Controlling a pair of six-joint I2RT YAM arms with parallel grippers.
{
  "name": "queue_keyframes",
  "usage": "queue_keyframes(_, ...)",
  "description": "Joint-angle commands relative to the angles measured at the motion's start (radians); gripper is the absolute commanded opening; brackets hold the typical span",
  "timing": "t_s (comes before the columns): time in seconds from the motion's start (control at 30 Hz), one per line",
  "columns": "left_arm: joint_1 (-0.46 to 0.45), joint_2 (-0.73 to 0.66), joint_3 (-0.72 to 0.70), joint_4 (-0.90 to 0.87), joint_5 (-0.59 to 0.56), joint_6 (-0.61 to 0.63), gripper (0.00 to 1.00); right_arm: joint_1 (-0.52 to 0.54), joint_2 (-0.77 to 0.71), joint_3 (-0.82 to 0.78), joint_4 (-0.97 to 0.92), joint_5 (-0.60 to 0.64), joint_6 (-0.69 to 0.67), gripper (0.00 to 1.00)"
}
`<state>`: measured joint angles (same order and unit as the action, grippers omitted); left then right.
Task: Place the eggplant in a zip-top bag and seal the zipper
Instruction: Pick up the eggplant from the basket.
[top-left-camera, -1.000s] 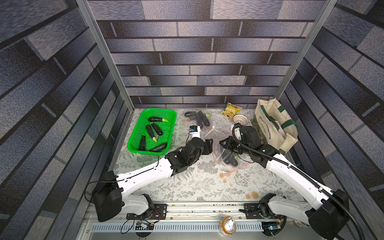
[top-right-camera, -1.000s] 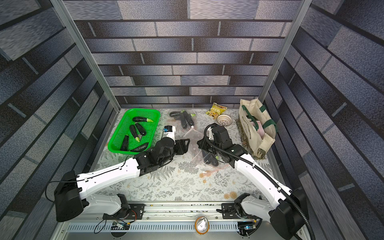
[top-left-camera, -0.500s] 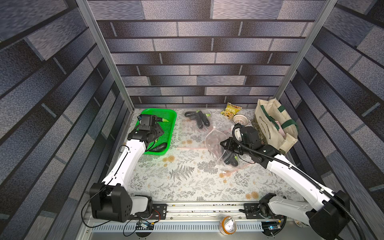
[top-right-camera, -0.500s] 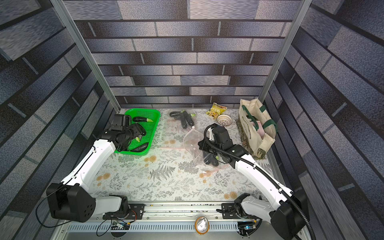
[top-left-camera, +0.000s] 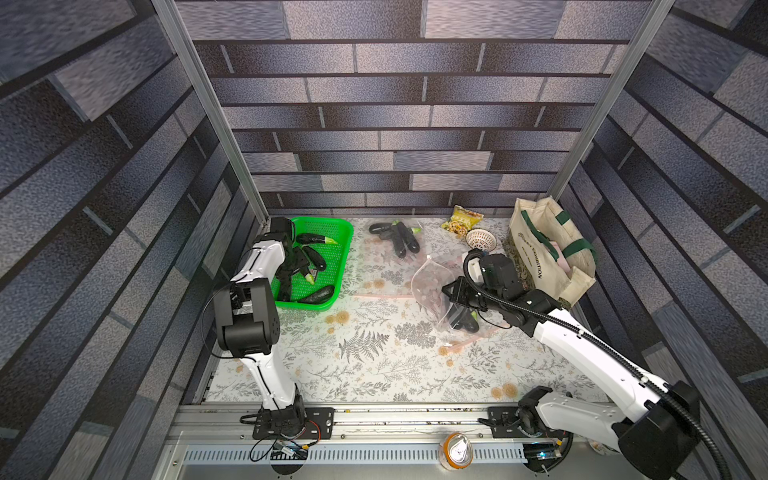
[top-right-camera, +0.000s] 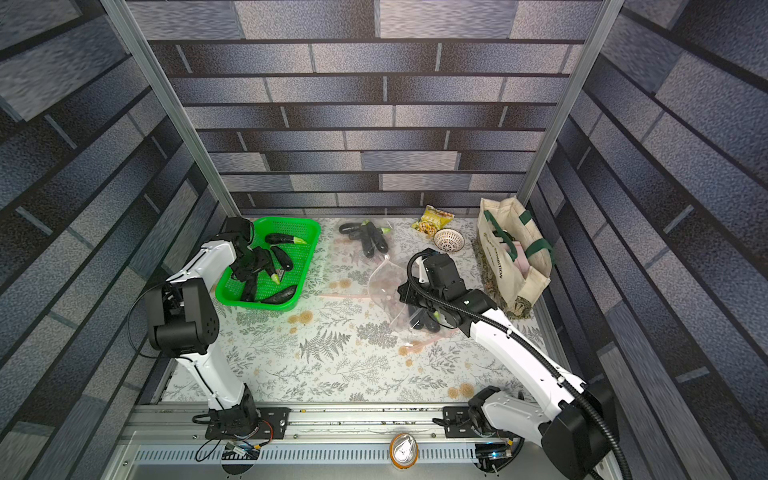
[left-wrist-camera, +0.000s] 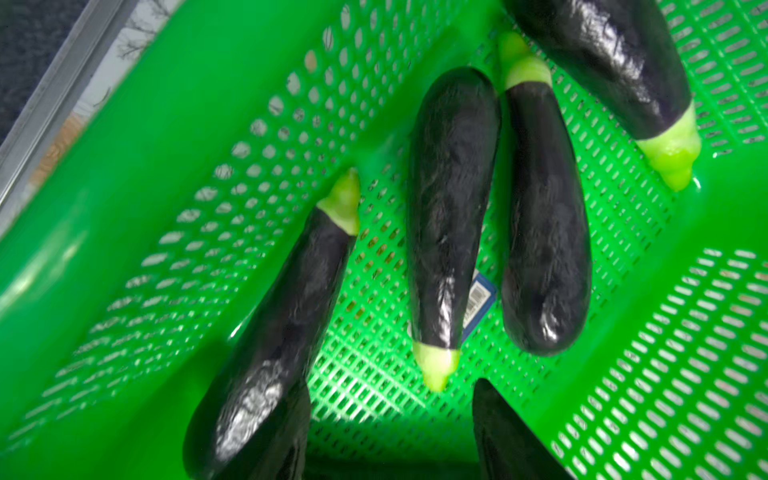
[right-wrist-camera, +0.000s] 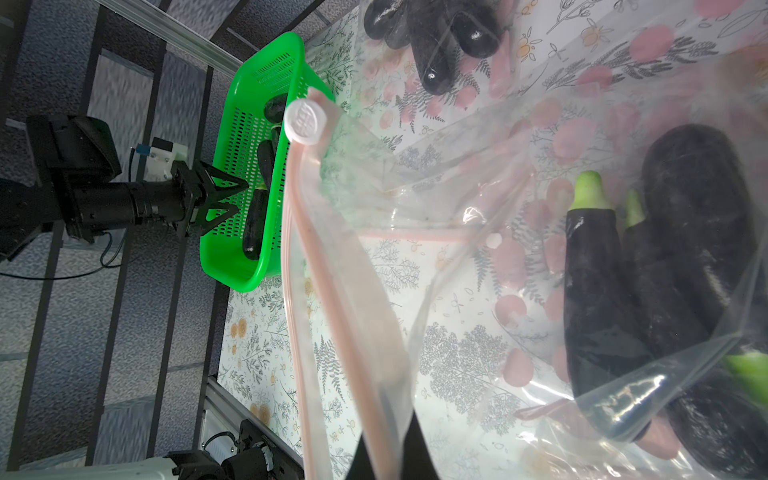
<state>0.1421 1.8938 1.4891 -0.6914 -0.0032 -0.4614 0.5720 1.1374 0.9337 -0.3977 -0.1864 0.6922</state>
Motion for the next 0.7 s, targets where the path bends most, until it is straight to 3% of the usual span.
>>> queue_keyframes(0.0,0.007,0.065,0.092,-0.042,0.009,0.047,0.64,0.005,0.018,0.017,-0.038,0.013,-0.031,0.0)
queue_keyframes(0.33,0.001,0.33,0.365,-0.149,-0.025,0.072,0.59,0.005,0.066,0.035,-0.036,0.006,-0.045,0.0)
queue_keyframes(0.47,-0.004,0.411,0.45,-0.204,-0.071,0.085,0.51,0.006,0.085,0.049,-0.042,0.0,-0.054,0.0)
queue_keyframes(0.57,-0.017,0.402,0.461,-0.225,-0.109,0.085,0.39,0.005,0.088,0.053,-0.044,0.002,-0.054,0.0)
queue_keyframes(0.67,-0.044,0.312,0.413,-0.2,-0.141,0.1,0.34,0.005,0.086,0.053,-0.039,0.005,-0.052,0.0)
